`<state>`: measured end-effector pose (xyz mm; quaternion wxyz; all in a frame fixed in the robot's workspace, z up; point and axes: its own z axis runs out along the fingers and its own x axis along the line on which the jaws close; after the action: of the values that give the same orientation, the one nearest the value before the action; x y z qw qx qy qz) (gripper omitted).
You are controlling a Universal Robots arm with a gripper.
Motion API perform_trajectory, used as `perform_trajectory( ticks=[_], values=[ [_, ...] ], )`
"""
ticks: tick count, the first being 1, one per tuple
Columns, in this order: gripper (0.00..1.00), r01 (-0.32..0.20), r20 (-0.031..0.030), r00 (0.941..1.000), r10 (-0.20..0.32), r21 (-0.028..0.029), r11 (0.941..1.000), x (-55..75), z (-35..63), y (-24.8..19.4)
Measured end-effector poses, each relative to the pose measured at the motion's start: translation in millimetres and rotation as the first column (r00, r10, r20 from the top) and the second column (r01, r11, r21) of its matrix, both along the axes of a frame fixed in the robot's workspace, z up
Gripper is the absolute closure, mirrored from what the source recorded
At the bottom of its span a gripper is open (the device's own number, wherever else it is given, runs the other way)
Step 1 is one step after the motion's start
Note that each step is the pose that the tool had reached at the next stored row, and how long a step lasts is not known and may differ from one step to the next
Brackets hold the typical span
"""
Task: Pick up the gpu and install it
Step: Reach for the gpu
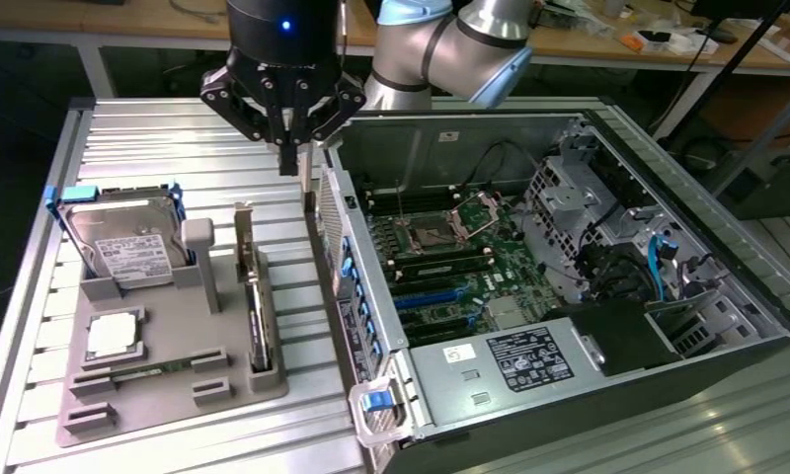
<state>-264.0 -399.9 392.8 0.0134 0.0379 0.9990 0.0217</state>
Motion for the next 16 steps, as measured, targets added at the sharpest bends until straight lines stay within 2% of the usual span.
perform_trajectory(
  ticks=[16],
  values=[
    [0.89, 0.0, 0.0, 1.0, 0.0, 0.0, 1.0, -10.8, 0.0, 0.0]
  ],
)
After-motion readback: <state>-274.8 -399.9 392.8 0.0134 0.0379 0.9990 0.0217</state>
